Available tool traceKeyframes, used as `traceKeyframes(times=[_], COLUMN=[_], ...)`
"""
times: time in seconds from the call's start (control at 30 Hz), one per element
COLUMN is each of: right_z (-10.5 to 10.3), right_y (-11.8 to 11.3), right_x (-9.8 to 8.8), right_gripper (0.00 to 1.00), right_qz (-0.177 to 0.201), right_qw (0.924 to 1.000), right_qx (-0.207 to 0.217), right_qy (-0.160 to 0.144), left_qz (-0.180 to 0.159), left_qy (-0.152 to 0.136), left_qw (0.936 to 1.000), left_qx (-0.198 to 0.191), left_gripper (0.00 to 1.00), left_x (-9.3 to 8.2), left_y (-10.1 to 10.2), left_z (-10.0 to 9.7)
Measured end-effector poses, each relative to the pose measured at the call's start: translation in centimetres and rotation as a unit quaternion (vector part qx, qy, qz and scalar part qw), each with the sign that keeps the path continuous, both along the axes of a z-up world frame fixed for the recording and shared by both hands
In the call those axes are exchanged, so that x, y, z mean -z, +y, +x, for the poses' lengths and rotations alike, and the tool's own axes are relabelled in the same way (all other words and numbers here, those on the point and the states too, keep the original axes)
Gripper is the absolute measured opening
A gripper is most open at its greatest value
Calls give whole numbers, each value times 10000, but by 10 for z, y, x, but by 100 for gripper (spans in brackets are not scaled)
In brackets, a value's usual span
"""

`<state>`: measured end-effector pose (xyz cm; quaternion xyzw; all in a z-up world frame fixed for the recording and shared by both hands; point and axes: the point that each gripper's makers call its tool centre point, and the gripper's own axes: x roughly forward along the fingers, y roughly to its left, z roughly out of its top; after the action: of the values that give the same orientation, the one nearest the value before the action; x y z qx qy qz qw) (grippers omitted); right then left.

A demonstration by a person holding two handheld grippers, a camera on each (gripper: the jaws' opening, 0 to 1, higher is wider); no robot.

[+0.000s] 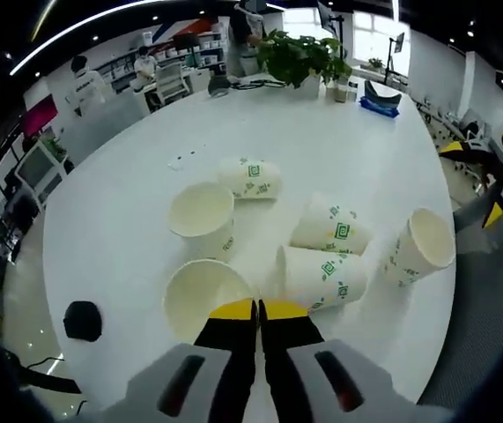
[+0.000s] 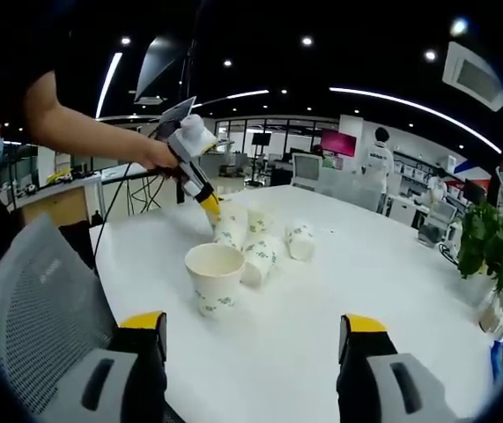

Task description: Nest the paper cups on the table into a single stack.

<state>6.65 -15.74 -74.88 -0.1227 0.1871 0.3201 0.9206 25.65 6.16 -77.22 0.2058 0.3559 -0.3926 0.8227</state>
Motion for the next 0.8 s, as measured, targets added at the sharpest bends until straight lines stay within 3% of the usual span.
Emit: traceKeyframes(times=[0.6, 0.8], right_z=[0, 0], right_y=[2, 1], right_x=[-1, -3], right_gripper=[83, 87], right_qz=[112, 137], right_qw=[9999, 9999], right_qx=[-14, 16], right_qy=[21, 9], left_qz=[-407, -459], left_qy=[-171, -140], left_qw=[9990, 9985], left_qx=[-10, 254], left_gripper=[0, 0], left_x=[-53, -77], left_y=[1, -8], left_z=[-22, -46])
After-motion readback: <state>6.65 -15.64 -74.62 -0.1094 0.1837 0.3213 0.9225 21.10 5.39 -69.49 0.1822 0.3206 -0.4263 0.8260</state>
